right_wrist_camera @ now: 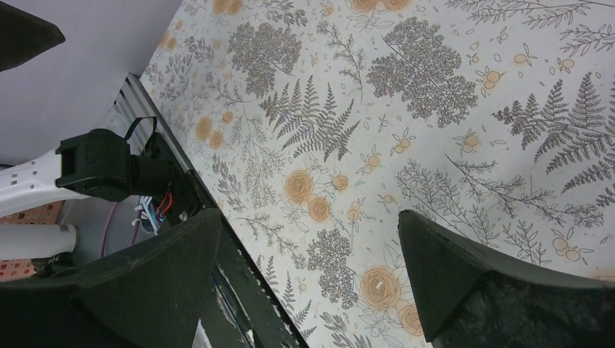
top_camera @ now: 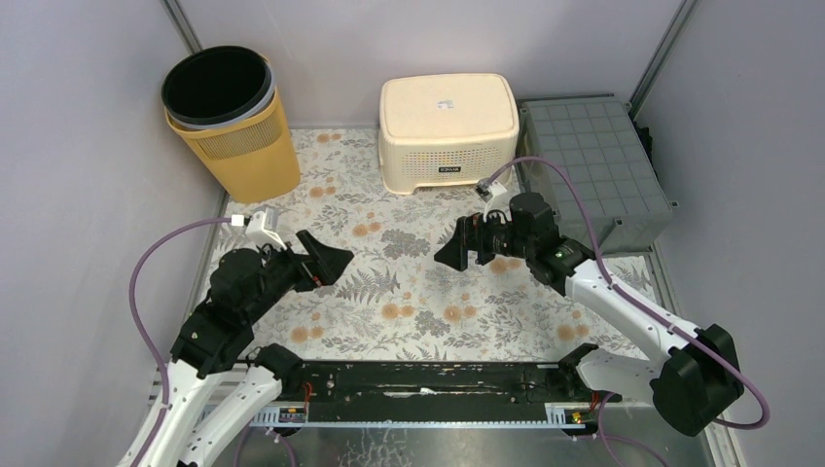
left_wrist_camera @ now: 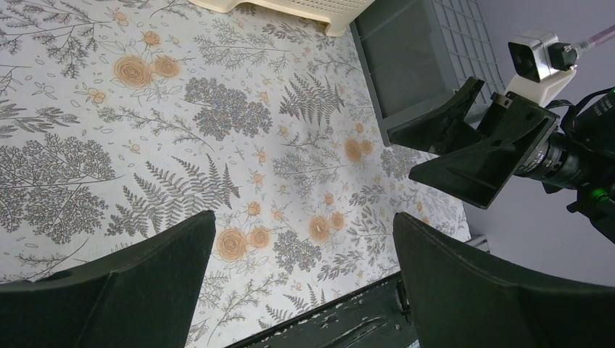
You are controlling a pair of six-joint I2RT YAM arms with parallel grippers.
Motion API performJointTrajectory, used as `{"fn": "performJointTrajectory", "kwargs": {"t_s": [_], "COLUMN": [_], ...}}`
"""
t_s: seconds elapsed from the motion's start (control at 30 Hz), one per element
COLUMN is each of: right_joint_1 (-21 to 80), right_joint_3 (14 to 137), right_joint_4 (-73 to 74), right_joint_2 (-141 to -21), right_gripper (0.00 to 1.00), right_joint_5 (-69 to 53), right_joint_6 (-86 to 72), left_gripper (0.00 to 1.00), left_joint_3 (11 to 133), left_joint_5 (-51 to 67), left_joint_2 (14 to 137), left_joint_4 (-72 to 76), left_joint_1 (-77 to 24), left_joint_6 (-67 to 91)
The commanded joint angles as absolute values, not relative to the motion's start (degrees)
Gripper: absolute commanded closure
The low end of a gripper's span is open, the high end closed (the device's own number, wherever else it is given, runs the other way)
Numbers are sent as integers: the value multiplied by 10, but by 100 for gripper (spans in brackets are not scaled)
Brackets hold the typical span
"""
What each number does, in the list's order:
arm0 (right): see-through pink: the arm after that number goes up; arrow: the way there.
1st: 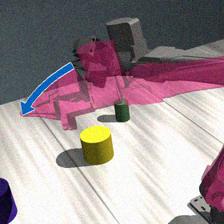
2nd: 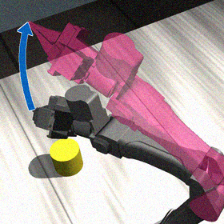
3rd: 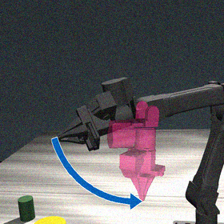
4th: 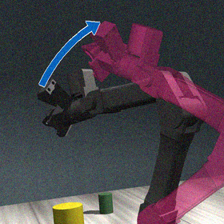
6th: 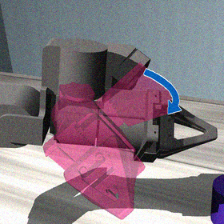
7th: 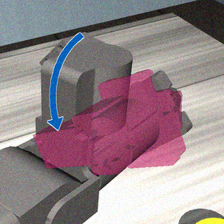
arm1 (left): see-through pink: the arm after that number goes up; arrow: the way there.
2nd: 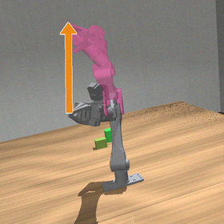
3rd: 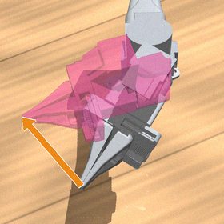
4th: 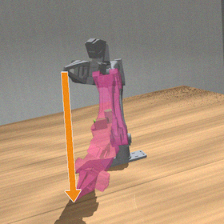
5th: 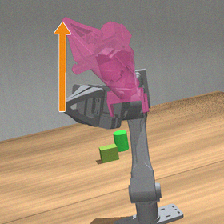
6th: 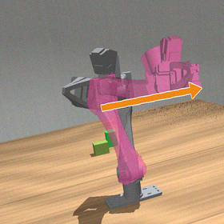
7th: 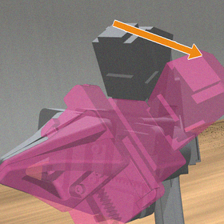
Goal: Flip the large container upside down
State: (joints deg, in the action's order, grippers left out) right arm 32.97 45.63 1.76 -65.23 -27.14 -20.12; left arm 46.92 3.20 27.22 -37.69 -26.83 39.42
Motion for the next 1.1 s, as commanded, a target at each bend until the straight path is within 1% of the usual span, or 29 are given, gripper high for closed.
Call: {"fn": "performJointTrajectory", "kwargs": {"t_s": [0.0,0.13,0.2,0.4,0.53,0.8,1.07], "right_joint_1": [335,335,335,335,335,335,335], "right_joint_3": [451,471,468,488,512,497,479], "right_joint_4": [-19,22,19,34,61,40,1], "right_joint_2": [-636,-652,-651,-669,-687,-670,-674], "right_gripper": [0,1,0,1,1,1,1], "right_joint_5": [-265,-247,-244,-267,-265,-275,-320], "right_joint_6": [-196,-187,-190,-211,-222,-227,-242], "left_gripper": [0,0,0,0,0,0,0], "left_joint_3": [456,443,443,449,455,474,461], "left_joint_5": [21,6,4,35,32,14,23], "left_joint_2": [257,227,222,251,256,267,240], "left_joint_4": [-336,-329,-335,-350,-356,-379,-365], "left_joint_1": [-265,-265,-264,-264,-265,-264,-264], "left_joint_6": [376,369,368,366,360,355,355]}}
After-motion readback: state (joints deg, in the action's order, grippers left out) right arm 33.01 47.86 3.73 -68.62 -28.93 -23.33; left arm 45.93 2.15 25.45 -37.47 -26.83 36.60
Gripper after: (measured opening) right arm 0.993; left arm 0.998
